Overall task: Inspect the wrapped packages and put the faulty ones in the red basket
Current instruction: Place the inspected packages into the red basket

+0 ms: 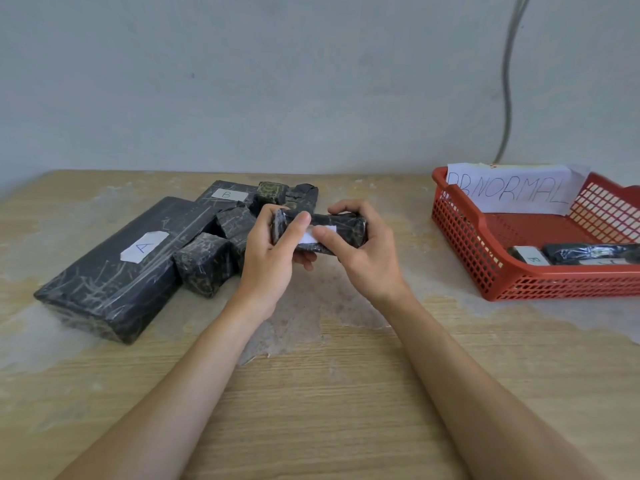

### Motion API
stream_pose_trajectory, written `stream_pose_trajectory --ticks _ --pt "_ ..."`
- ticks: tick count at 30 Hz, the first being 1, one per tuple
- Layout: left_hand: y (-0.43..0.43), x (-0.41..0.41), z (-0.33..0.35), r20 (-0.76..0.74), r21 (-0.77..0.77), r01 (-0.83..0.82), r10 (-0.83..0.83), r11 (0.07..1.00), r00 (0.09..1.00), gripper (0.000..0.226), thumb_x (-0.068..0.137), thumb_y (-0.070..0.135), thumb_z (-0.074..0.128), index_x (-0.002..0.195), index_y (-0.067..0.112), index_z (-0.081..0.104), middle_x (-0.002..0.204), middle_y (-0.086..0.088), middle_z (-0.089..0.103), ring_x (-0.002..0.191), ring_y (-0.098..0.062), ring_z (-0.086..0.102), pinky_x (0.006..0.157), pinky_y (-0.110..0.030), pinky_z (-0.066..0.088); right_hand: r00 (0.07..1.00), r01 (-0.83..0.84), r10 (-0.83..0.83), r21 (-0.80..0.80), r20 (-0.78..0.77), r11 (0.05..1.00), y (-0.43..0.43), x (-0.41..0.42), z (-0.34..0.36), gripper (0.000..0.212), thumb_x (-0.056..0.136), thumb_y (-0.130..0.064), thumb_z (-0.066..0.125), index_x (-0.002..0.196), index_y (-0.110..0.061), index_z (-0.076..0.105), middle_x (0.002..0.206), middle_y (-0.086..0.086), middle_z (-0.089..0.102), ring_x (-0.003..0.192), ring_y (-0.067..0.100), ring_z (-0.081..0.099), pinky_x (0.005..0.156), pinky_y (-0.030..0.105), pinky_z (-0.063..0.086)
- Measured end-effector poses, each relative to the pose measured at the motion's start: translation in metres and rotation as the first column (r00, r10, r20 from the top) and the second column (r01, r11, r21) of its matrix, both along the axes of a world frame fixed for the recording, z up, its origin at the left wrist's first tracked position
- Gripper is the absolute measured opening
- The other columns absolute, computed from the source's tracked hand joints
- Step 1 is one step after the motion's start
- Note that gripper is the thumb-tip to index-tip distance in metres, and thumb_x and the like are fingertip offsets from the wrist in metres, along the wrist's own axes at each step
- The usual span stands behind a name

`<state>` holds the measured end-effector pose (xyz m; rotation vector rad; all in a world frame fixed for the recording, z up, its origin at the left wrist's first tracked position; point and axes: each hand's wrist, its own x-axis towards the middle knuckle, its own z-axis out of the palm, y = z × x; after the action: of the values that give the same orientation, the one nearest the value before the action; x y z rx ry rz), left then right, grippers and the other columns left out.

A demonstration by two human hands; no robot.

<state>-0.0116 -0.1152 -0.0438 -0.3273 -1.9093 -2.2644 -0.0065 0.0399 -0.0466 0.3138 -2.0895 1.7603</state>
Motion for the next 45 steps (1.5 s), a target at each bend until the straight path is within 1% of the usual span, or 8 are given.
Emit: stream_pose_trajectory --ticks 6,14,19,23,29,36,41,45 --pt "-0.004 -0.003 -0.003 0.036 0.081 0.135 -0.139 0.988 0.990 0.040 0.092 0.026 0.073 0.119 0.003 0.054 0.100 -0.018 0.068 0.074 -0.029 0.068 0.063 -0.038 0.057 1.000 0.009 -0.006 -0.180 0.018 0.984 0.002 -0.002 0.003 0.006 0.107 -0.020 0.065 0.109 -0.014 0.068 0.077 0.005 0.062 0.055 0.017 0.052 0.046 0.027 0.042" --pt "-0.004 -0.005 -0.004 0.033 0.153 0.127 -0.133 0.980 0.991 0.023 0.095 0.026 0.066 0.104 0.010 0.052 0.103 -0.022 0.072 0.070 -0.030 0.065 0.061 -0.036 0.055 0.999 -0.034 0.039 -0.143 0.033 0.989 0.004 0.000 0.006 0.043 0.090 -0.015 0.086 0.127 -0.023 0.065 0.078 -0.007 0.069 0.061 0.019 0.057 0.052 0.036 0.049" --pt "-0.004 -0.007 -0.009 0.020 0.115 0.049 -0.051 0.992 0.998 0.015 0.110 0.021 0.056 0.115 0.007 0.054 0.099 -0.016 0.071 0.070 -0.026 0.064 0.060 -0.037 0.053 0.998 -0.052 0.055 -0.185 0.010 0.981 0.003 0.000 0.004 0.023 0.104 -0.020 0.069 0.127 -0.019 0.069 0.088 -0.002 0.072 0.065 0.021 0.061 0.052 0.038 0.051" --pt "-0.004 -0.005 -0.006 0.033 0.140 0.098 -0.104 0.985 0.994 0.030 0.096 0.030 0.068 0.112 0.008 0.054 0.098 -0.015 0.069 0.071 -0.029 0.062 0.059 -0.037 0.053 1.000 0.007 -0.007 -0.164 0.001 0.986 0.004 -0.003 0.003 0.019 0.112 -0.017 0.055 0.121 -0.014 0.072 0.083 -0.001 0.071 0.057 0.023 0.061 0.049 0.036 0.049" --pt "-0.003 -0.003 -0.005 0.021 0.059 0.042 -0.044 0.997 0.999 0.022 0.098 0.012 0.073 0.111 0.010 0.055 0.100 -0.012 0.074 0.075 -0.022 0.066 0.062 -0.040 0.055 0.998 -0.059 0.063 -0.115 0.029 0.992 0.006 0.001 0.007 0.046 0.094 -0.013 0.081 0.136 -0.024 0.064 0.079 -0.003 0.070 0.064 0.019 0.061 0.054 0.036 0.052" --pt "-0.009 0.002 0.005 -0.023 -0.019 0.051 -0.051 0.999 0.998 0.041 0.088 0.030 0.081 0.123 0.013 0.066 0.117 -0.001 0.078 0.114 -0.019 0.073 0.101 -0.039 0.056 0.983 -0.050 0.105 -0.329 0.152 0.943 0.013 0.000 0.017 0.025 0.099 -0.021 0.075 0.122 -0.013 0.071 0.078 0.006 0.070 0.050 0.024 0.056 0.043 0.029 0.044" --pt "-0.007 0.003 0.008 -0.014 0.049 -0.047 0.048 0.998 0.999 0.040 0.086 0.034 0.077 0.120 0.014 0.071 0.110 -0.003 0.080 0.102 -0.020 0.077 0.081 -0.039 0.064 0.983 -0.142 0.163 -0.210 0.087 0.967 0.020 0.001 0.016 0.052 0.090 -0.040 0.076 0.139 -0.027 0.064 0.123 0.006 0.073 0.103 0.024 0.075 0.066 0.036 0.059" --pt "-0.008 0.002 0.007 -0.056 0.042 -0.048 0.050 0.998 0.997 0.050 0.090 0.039 0.071 0.138 0.026 0.063 0.119 -0.005 0.076 0.103 -0.023 0.076 0.073 -0.033 0.062 0.991 -0.127 0.132 -0.196 0.011 0.972 0.018 0.002 0.016 0.035 0.093 -0.021 0.081 0.126 -0.018 0.070 0.099 0.002 0.078 0.080 0.022 0.072 0.056 0.033 0.057"
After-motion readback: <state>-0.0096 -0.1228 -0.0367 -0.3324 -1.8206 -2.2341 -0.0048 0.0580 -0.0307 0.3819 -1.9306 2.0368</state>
